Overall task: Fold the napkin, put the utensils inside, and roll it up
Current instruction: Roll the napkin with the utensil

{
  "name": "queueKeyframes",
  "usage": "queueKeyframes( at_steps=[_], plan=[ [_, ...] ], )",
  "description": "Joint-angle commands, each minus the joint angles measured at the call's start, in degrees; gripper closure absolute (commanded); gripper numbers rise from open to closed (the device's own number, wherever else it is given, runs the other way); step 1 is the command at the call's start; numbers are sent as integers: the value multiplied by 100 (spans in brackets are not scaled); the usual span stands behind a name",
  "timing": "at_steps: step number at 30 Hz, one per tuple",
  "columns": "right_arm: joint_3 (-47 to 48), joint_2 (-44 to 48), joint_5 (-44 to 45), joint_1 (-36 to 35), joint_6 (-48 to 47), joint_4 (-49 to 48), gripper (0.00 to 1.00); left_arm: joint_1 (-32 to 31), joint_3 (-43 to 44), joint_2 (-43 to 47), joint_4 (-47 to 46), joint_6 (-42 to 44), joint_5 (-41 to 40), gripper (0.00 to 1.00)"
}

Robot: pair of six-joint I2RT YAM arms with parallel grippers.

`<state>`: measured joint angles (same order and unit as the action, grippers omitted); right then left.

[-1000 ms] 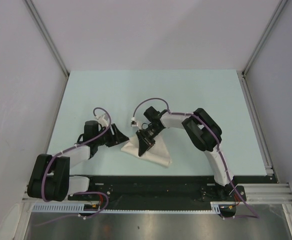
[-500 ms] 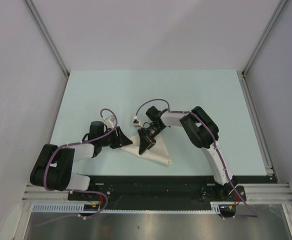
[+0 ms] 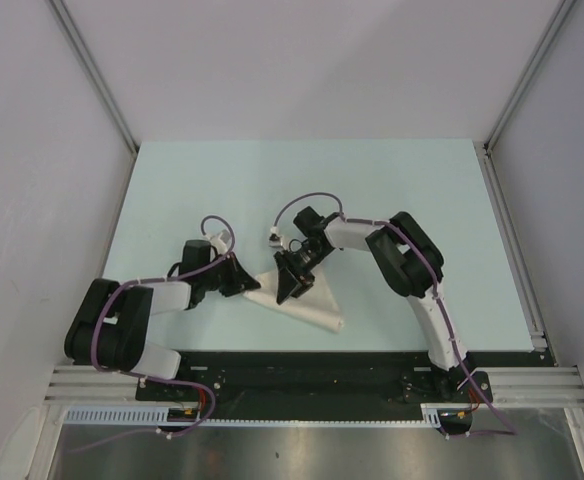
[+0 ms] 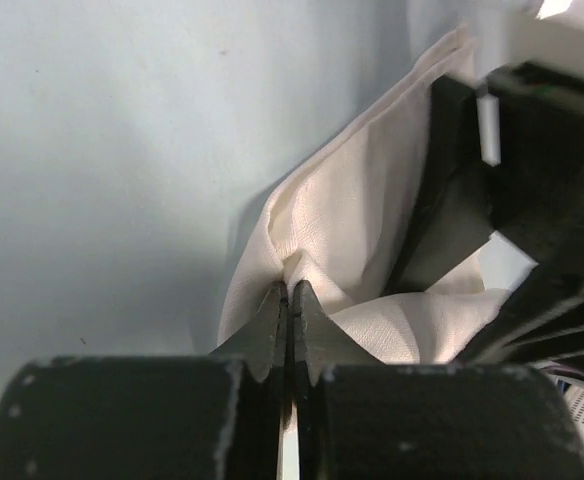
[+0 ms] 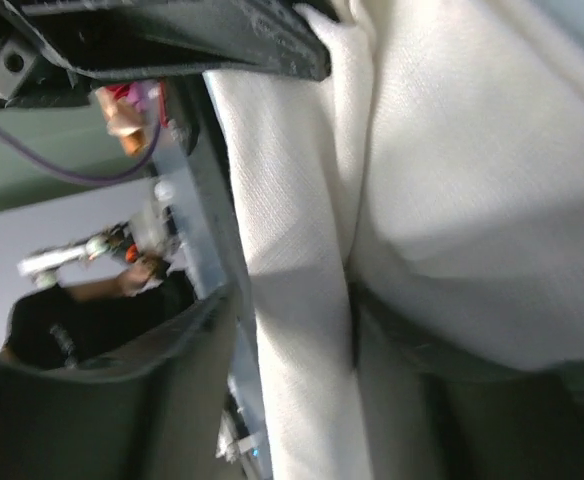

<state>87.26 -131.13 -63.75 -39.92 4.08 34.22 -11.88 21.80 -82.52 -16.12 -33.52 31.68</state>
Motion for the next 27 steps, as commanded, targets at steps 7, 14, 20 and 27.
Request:
queueKeyframes(
  at_steps=[7,14,20,27],
  plan=[
    [-927,2336,3471,-445,-388,-1310,37,-43,509,-255,856,249,-215,100],
    [-2133,3102,6302,-1948,-1356,-2392,37,-43,711,-554,970,302,-92,100],
    [-2284,2944,7234,-2502,-1655,-2622,37,-43,799,-721,944,302,-13,100],
    [-2460,2795,7939,-2828,-1937,-2947,36,-43,843,-748,953,311,31,100]
  ],
)
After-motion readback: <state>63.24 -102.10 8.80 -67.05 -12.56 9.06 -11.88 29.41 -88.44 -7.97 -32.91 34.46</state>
